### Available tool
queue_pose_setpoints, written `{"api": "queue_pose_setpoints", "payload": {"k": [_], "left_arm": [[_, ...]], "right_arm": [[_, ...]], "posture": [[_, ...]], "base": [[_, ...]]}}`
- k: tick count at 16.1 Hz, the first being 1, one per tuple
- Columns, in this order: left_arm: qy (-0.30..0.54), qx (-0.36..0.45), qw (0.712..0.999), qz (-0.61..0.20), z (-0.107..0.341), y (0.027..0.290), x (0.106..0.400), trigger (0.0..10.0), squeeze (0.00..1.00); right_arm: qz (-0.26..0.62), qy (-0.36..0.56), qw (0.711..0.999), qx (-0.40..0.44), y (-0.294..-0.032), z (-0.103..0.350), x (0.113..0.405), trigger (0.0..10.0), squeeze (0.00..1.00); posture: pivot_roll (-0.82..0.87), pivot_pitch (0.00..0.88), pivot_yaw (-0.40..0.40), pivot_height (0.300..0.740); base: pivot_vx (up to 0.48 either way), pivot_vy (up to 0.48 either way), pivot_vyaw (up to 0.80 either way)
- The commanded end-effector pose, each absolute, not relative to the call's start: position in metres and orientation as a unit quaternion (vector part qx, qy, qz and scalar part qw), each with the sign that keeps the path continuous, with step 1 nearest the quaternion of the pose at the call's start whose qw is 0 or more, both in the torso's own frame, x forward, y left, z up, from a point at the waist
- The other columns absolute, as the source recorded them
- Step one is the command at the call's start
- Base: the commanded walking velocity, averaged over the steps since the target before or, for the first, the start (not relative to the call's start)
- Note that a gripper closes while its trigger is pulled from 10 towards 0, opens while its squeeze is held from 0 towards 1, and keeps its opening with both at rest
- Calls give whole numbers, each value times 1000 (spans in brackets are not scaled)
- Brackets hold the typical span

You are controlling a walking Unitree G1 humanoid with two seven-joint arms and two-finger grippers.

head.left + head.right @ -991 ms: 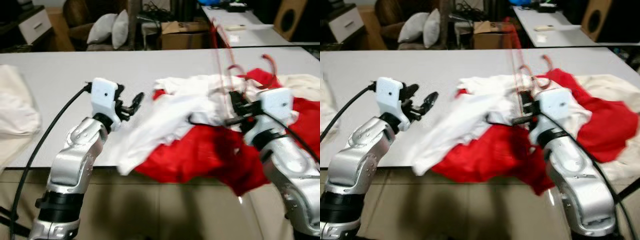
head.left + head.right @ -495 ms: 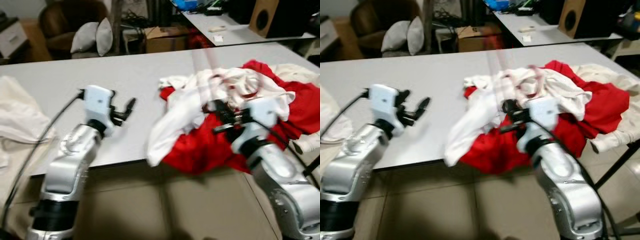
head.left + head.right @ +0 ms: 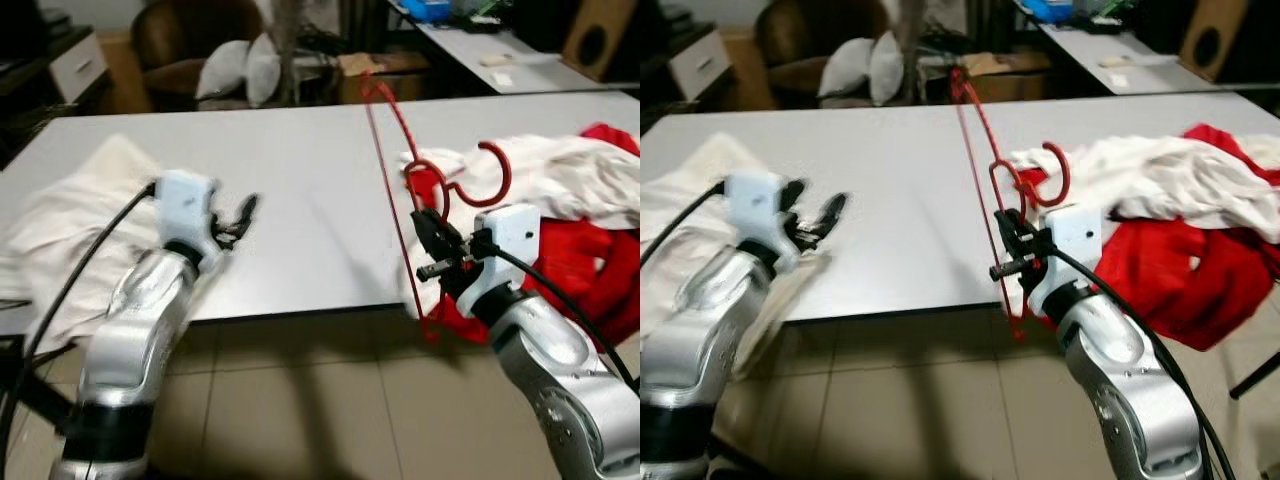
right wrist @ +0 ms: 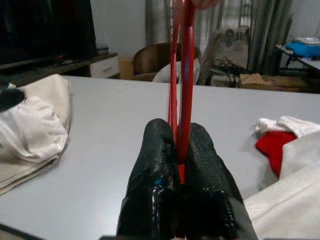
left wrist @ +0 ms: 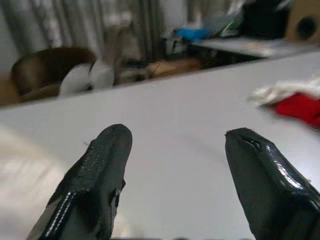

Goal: Hang hanger

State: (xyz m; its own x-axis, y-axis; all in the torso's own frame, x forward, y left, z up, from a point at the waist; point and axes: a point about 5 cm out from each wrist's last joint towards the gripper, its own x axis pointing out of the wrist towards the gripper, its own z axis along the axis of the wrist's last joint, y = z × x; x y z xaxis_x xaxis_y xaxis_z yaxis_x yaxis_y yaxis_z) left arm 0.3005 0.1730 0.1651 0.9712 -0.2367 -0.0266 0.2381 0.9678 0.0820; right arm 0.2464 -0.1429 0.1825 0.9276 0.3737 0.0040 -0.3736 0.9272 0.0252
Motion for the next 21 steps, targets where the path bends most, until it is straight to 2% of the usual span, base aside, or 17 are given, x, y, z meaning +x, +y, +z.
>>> {"api": "queue_pose_setpoints", "payload": {"k": [1, 4, 7, 8, 10, 14, 19, 21], "left_arm": [[14, 38, 990, -132, 159, 163, 299, 10000, 0], [15, 30, 988, -152, 156, 154, 294, 10000, 0], [10, 14, 992, -129, 153, 156, 296, 10000, 0], [9, 13, 992, -125, 153, 157, 296, 10000, 0], [8, 8, 992, -124, 152, 157, 296, 10000, 0], [11, 5, 992, -123, 148, 155, 294, 10000, 0], [13, -4, 993, -118, 145, 154, 293, 10000, 0], [21, -13, 993, -119, 138, 152, 292, 10000, 0]], "right_arm": [[176, 8, 984, 15, -152, 180, 246, 10000, 0], [164, 36, 986, 2, -164, 164, 243, 10000, 0], [163, 60, 985, -17, -170, 152, 240, 10000, 0], [162, 58, 985, -6, -171, 153, 240, 10000, 0], [171, 60, 983, -41, -170, 154, 241, 10000, 0], [161, 53, 984, -50, -172, 154, 243, 10000, 0], [157, 45, 986, -42, -178, 156, 244, 10000, 0], [164, 48, 984, -51, -180, 155, 242, 10000, 0]], "posture": [[-46, 0, 72, 740], [-44, 0, 61, 740], [-42, 0, 56, 740], [-42, 0, 56, 740], [-47, 0, 54, 740], [-48, 0, 46, 740], [-62, 0, 34, 740], [-77, 0, 26, 740]], "base": [[0, 0, 0], [0, 0, 0], [0, 0, 0], [247, 0, 0], [315, 0, 0], [341, 0, 800], [341, 0, 0], [0, 0, 0]]}}
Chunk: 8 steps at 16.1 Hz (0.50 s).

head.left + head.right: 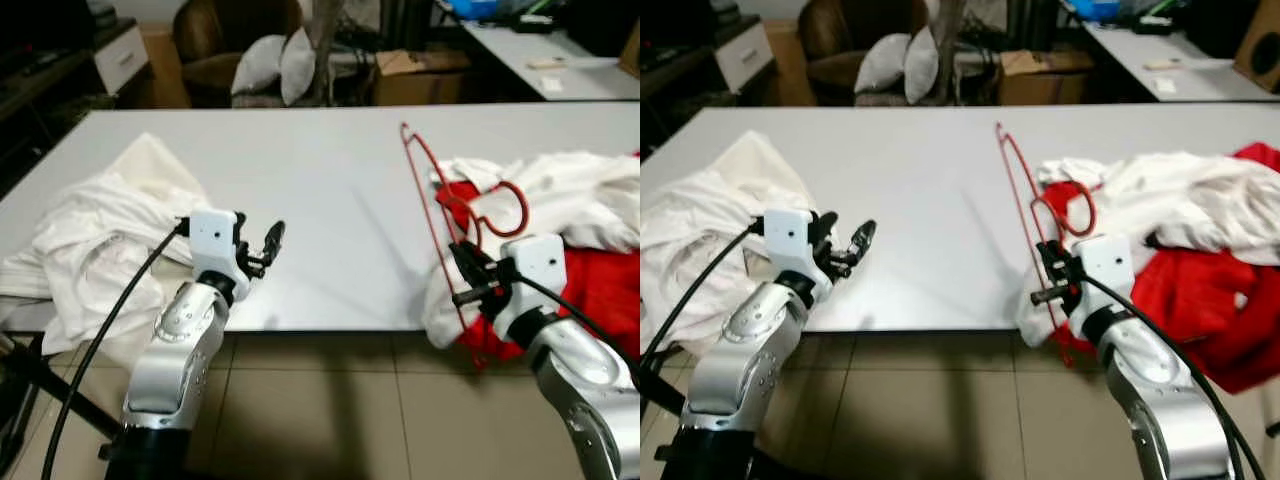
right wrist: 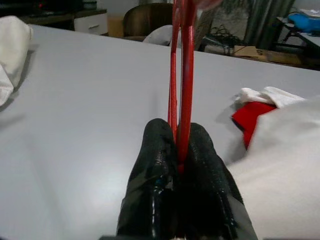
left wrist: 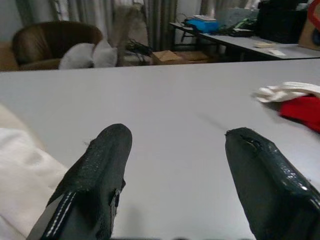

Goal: Hang hanger

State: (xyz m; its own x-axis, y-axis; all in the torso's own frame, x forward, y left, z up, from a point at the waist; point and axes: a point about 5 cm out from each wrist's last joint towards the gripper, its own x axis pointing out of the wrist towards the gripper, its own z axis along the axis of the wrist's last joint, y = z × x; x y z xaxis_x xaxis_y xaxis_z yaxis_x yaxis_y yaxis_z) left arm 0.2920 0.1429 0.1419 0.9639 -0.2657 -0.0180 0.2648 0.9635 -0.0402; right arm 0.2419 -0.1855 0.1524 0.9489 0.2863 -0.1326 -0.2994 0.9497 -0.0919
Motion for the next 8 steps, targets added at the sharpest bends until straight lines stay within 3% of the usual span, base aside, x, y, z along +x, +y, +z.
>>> {"api": "queue_pose_setpoints", "payload": {"k": [1, 8], "left_arm": [[20, 1, 992, -121, 136, 154, 292, 10000, 0], [43, 32, 991, -121, 128, 167, 286, 10000, 0]], "right_arm": [[166, 50, 983, -51, -179, 155, 241, 10000, 0], [173, 57, 982, -47, -179, 148, 233, 10000, 0]], "posture": [[-82, 0, 21, 740], [-72, 0, 28, 740]], "base": [[0, 0, 0], [0, 0, 0]]}}
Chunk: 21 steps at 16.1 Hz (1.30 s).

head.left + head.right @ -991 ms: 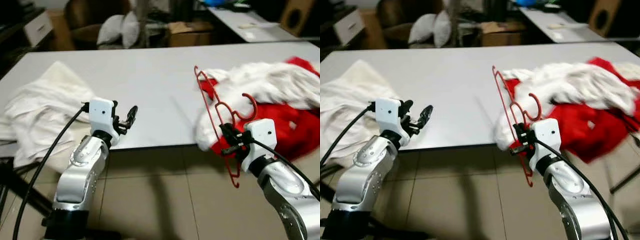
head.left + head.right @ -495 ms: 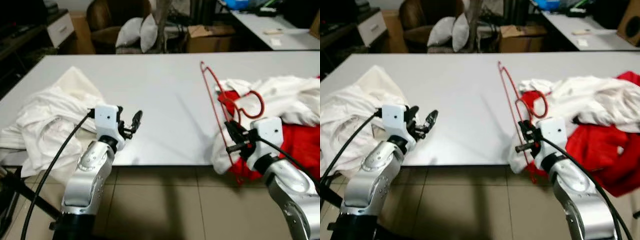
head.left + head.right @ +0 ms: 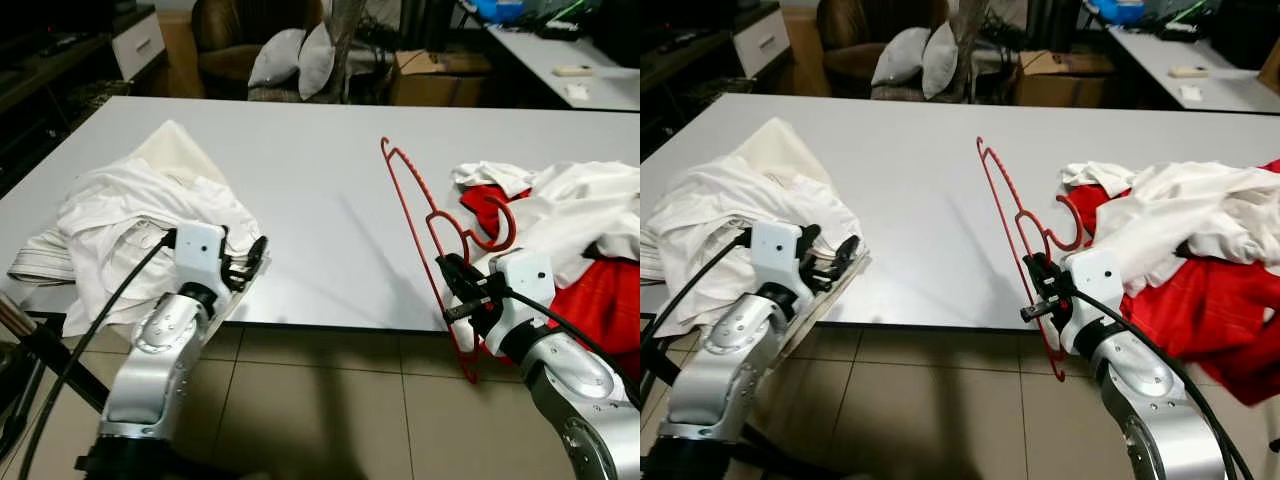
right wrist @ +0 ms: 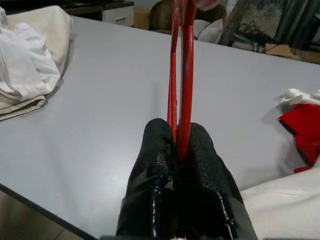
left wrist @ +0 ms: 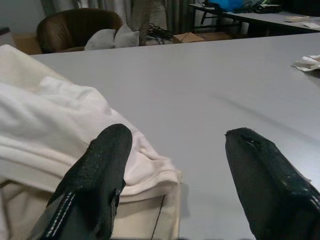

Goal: Hang hanger

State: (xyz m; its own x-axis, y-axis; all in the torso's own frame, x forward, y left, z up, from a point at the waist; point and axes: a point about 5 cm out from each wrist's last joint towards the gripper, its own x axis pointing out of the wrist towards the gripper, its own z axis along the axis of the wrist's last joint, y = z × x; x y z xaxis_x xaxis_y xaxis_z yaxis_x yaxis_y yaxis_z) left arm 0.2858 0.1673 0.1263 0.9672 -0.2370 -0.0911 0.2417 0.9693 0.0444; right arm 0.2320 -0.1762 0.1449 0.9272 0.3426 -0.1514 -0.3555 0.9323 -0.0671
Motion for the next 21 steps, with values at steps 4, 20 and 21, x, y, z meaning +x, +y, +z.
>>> {"api": "queue_pose_setpoints", "payload": {"k": [4, 20, 21], "left_arm": [[50, 60, 995, -69, 130, 194, 298, 10000, 0], [177, 19, 975, -134, 82, 145, 363, 10000, 0], [179, 10, 970, -166, 81, 129, 362, 10000, 0]], "right_arm": [[186, 58, 979, -55, -169, 143, 241, 10000, 0], [152, 56, 985, -67, -170, 141, 228, 10000, 0], [150, 57, 985, -69, -171, 142, 227, 10000, 0]], "posture": [[-67, 0, 8, 740], [-217, 0, 116, 740], [-239, 0, 128, 740]], "base": [[0, 0, 0], [0, 0, 0], [0, 0, 0]]}}
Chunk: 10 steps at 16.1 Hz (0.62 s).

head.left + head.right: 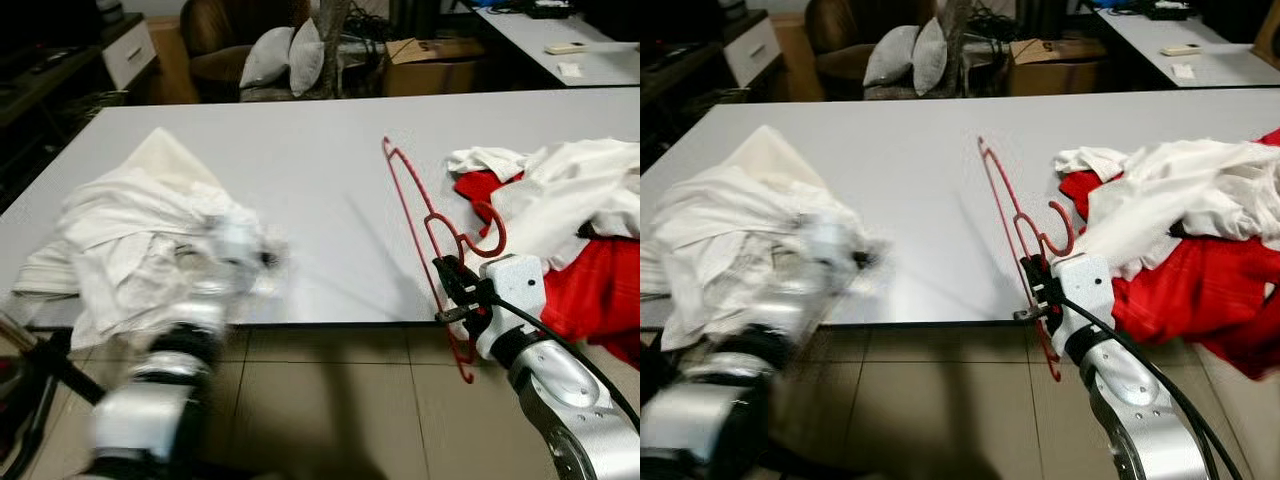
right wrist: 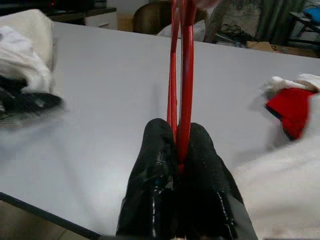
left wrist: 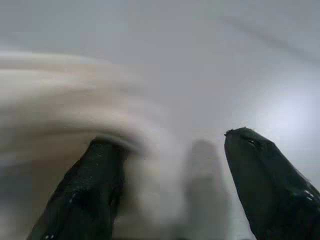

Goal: Hang hanger

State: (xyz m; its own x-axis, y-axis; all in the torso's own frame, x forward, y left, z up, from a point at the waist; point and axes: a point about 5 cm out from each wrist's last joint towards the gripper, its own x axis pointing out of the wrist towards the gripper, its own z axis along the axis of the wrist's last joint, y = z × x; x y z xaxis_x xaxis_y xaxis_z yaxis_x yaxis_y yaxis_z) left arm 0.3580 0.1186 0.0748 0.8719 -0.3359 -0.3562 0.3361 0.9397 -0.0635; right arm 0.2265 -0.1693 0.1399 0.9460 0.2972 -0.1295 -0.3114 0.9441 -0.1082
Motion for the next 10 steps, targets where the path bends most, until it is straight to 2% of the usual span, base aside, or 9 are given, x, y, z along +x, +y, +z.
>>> {"api": "queue_pose_setpoints", "payload": {"k": [1, 3, 4, 6, 8, 10], "left_arm": [[177, -9, 953, -245, 78, 89, 356, 10000, 0], [160, -17, 932, -325, 78, 50, 346, 10000, 0], [135, -32, 931, -338, 85, 42, 346, 10000, 0], [106, -42, 939, -324, 96, 52, 354, 10000, 0], [76, -34, 946, -314, 107, 75, 363, 10000, 0], [50, -17, 934, -352, 118, 104, 364, 10000, 0]], "right_arm": [[140, 55, 986, -71, -174, 144, 224, 10000, 0], [127, 52, 988, -74, -178, 145, 223, 10000, 0], [122, 47, 989, -75, -180, 148, 223, 10000, 0], [119, 41, 989, -72, -181, 151, 223, 10000, 0], [119, 42, 989, -71, -181, 150, 223, 10000, 0], [123, 41, 989, -67, -178, 150, 223, 10000, 0]], "posture": [[-253, 0, 135, 740], [-258, 0, 138, 740], [-261, 0, 141, 740], [-259, 0, 139, 740], [-245, 0, 136, 740], [-233, 0, 136, 740]], "base": [[0, 0, 0], [0, 0, 0], [0, 0, 0], [0, 0, 0], [0, 0, 0], [0, 0, 0]]}}
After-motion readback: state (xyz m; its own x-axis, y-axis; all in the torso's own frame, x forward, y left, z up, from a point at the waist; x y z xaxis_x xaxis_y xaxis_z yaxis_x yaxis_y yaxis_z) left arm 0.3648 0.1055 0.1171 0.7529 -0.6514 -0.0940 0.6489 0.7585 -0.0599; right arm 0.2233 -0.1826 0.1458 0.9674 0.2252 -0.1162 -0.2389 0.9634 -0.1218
